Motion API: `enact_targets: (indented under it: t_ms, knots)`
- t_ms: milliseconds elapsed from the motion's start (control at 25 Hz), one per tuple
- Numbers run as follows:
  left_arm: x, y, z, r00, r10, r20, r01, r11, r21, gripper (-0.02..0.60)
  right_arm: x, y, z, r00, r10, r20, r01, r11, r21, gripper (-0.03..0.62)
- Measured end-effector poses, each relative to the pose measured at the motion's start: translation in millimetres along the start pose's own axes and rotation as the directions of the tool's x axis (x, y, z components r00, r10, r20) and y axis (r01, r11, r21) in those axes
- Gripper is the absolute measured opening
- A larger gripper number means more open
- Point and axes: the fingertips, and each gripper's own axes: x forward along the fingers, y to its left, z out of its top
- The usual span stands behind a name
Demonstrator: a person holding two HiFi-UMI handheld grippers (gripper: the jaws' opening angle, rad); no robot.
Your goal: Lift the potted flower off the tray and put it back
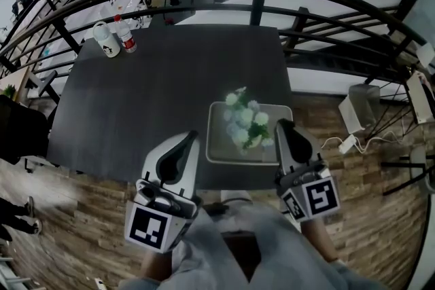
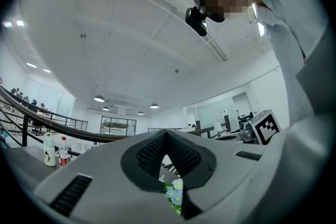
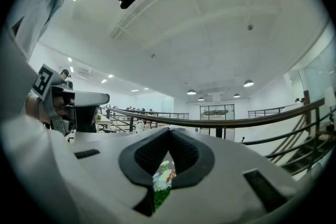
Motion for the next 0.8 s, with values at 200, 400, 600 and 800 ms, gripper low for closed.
enact_targets:
  t_ms: [200, 400, 600, 800]
  knots:
    - [-0.1, 0.1, -0.9, 1.000, -0.001, -0.002, 0.001, 1.000, 0.000, -0.002, 0.5, -0.3, 3.0, 1.000, 0.000, 0.018, 0.000, 1.000, -0.002, -0.002]
    - [-0.4, 0.3, -1.7, 1.000, 0.000, -0.005, 0.000, 1.000, -0.001, -0.002, -0.5, -1.5, 0.9, 1.000, -0.007, 0.011, 0.006, 1.000, 0.005, -0.002]
    - [0.7, 1.1, -0.7, 1.000, 0.002, -0.004, -0.002, 1.000, -0.002, -0.002, 0.4, -2.2, 0.5, 1.000, -0.006, 0.006, 0.006, 1.000, 0.008, -0.002]
    - [-3.2, 4.3, -1.3, 1.000, 0.010, -0.007, -0.010, 1.000, -0.004, -0.002, 2.7, 1.4, 1.4, 1.000, 0.002, 0.008, -0.002, 1.000, 0.011, -0.002]
